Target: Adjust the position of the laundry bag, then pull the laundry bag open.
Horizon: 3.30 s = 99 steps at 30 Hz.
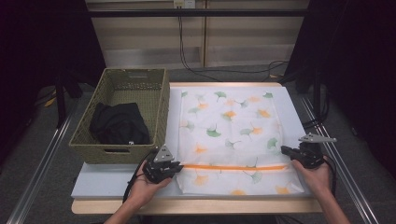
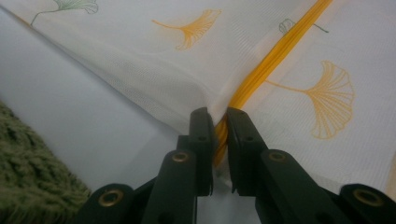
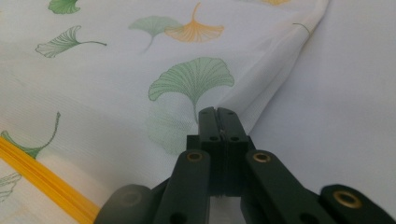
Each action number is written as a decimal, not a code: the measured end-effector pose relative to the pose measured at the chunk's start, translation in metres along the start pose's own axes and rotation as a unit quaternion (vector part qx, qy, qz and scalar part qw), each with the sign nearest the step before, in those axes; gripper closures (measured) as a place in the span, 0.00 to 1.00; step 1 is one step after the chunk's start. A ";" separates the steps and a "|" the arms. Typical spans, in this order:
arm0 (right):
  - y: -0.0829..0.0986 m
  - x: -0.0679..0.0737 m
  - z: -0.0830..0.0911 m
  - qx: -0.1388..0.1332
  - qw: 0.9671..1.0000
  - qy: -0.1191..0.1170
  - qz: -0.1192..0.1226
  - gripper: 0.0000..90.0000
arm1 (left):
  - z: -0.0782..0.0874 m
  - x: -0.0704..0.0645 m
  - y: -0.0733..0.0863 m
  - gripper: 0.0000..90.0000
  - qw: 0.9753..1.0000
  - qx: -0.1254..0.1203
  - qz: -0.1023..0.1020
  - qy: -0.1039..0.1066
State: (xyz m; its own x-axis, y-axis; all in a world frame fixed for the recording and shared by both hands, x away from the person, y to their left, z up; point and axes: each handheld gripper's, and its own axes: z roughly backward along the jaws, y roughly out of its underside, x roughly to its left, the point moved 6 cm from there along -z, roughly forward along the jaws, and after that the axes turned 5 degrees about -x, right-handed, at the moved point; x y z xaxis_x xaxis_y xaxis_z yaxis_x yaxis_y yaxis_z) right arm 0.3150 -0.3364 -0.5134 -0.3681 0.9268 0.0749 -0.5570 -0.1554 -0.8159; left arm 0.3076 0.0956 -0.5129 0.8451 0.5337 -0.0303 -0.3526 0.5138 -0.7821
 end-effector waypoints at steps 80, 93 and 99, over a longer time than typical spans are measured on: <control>0.012 0.044 0.011 0.021 0.997 -0.068 -0.021 0.53 | 0.030 -0.012 -0.005 0.35 0.995 -0.093 0.021 0.006; 0.021 0.046 0.006 0.031 0.998 -0.041 0.025 0.67 | 0.019 -0.019 -0.007 0.32 0.997 -0.070 0.009 0.013; 0.020 0.049 0.007 0.040 0.998 -0.028 0.029 0.79 | 0.019 -0.019 -0.008 0.32 0.997 -0.068 0.020 0.016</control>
State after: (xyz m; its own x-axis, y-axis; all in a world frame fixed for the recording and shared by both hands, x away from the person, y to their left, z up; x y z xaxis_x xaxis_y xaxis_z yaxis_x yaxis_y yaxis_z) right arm 0.2808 -0.2967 -0.5223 -0.4416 0.8951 0.0619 -0.5897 -0.2376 -0.7719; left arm 0.2865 0.0938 -0.4948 0.8447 0.5290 -0.0813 -0.3301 0.3953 -0.8572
